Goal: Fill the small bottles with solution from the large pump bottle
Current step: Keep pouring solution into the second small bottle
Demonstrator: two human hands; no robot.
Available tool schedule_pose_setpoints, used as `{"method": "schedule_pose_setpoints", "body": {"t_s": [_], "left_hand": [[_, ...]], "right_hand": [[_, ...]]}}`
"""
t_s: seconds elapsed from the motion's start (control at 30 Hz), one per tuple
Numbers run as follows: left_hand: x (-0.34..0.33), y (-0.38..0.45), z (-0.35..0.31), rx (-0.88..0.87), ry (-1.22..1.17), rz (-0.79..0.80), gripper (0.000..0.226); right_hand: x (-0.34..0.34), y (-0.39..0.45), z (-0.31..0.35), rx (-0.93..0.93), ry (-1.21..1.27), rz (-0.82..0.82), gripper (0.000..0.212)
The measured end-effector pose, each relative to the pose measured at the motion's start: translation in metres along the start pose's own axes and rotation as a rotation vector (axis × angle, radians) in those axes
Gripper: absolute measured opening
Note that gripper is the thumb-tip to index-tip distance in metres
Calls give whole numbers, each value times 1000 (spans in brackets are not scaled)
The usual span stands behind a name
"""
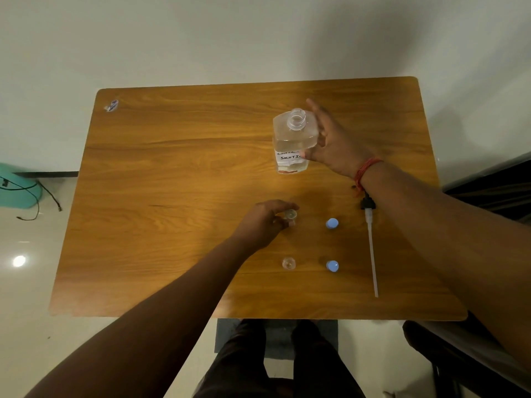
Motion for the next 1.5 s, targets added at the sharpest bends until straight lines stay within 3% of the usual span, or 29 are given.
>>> {"method": "schedule_pose_setpoints", "body": {"t_s": [0.3,0.4,0.53,0.9,1.27,1.5], "left_hand": [[0,0,5,12,48,6,59],[9,-6,7,37,-18,-58,68],[21,-29,13,37,-38,-119,64],[-16,-93,29,-32,96,77,72],[-42,-87,29,-72,174,64,58],[-48,-89,24,-94,129,46,45]], "right_hand": [[3,-19,-10,-9,51,-61,106],[2,-33,-13,-22,86,-109,103],[-1,-54,-22,-33,109,-156,97],[-13,-72,-33,-51,118,-200,93],[-12,-27,-14,47,54,-145,105],[-3,-7,1,128,74,-136,90]]}}
Point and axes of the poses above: each hand's wrist, its own y-axis towards the middle knuckle, its own x-axis out of the back of the hand, z = x × y, the point moved 3 cm from there along y, towards the middle knuckle, and after that the axes turned 7 degrees about x, right-handed, at the moved point
